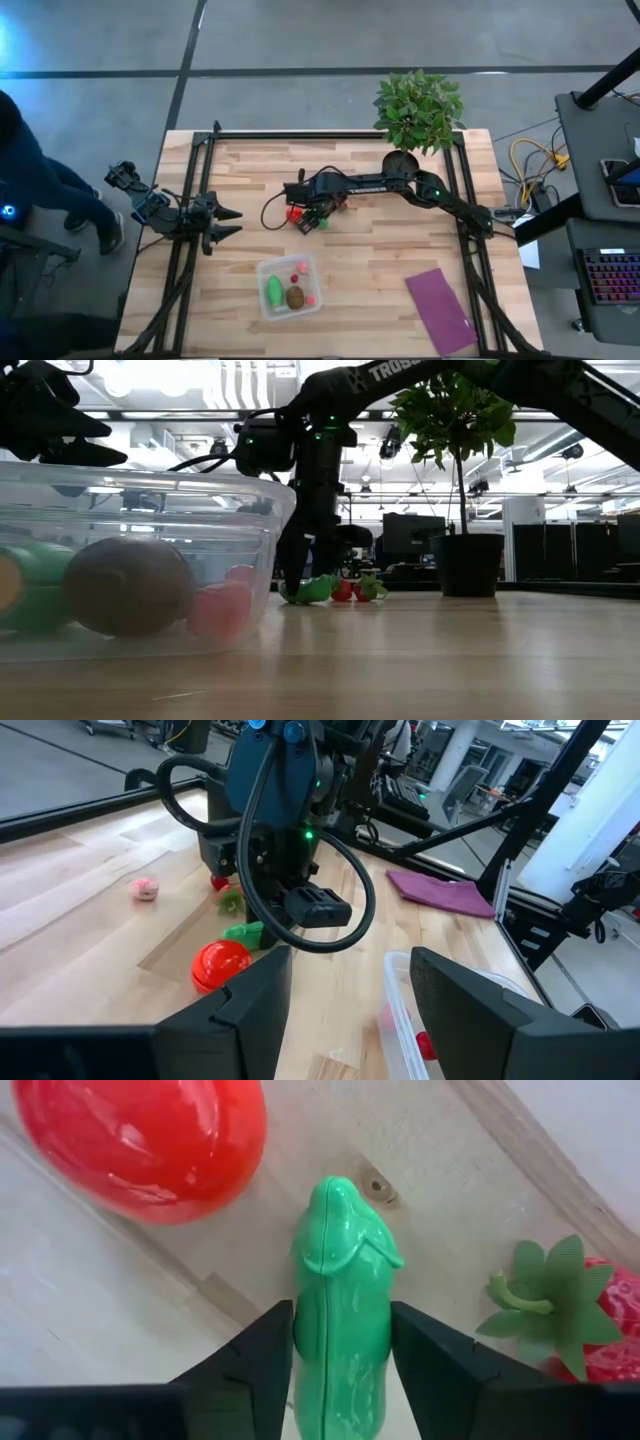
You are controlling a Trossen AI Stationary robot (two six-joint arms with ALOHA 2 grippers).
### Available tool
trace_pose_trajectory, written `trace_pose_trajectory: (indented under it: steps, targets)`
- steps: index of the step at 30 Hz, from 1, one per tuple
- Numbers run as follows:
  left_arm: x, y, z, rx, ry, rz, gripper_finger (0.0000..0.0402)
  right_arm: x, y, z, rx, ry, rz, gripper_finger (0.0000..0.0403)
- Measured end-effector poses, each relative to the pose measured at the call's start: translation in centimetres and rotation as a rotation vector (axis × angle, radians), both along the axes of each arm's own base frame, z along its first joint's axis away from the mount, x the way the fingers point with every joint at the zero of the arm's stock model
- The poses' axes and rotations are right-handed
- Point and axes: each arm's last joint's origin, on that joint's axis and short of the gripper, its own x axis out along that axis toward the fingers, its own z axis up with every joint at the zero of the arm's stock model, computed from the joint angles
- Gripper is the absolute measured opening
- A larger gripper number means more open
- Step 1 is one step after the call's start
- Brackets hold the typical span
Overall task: Pick and placing Produce into tupperware
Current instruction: Put the green peas into the transparent bin
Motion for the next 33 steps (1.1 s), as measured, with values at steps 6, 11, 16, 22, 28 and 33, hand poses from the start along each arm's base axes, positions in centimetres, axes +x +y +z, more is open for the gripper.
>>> trace_pose_trajectory:
  steps: [6, 11, 16, 22, 28, 33]
  targets:
    - [0.0, 0.0, 0.0, 0.0, 0.0, 0.0, 0.0192, 0.4, 0.0, 1.0, -0.005, -0.036, 0.005, 0.0143]
    - [0.0, 0.0, 0.0, 0.0, 0.0, 0.0, 0.0192, 0.5, -0.3, 1.3, -0.041, -0.045, 0.057, 0.0143]
    - [0.0, 0.0, 0.0, 0.0, 0.0, 0.0, 0.0192, 0.4, -0.5, 1.3, -0.051, -0.031, 0.107, 0.0147]
    - [0.0, 0.0, 0.0, 0.0, 0.0, 0.0, 0.0192, 0.4, -0.3, 1.4, -0.049, -0.032, 0.128, 0.0141]
    - [0.0, 0.0, 0.0, 0.0, 0.0, 0.0, 0.0192, 0.2, 0.7, 3.7, -0.012, -0.034, 0.192, 0.014]
    - [0.0, 0.0, 0.0, 0.0, 0.0, 0.0, 0.0192, -0.1, 2.2, 6.8, 0.082, -0.092, 0.269, 0.0143]
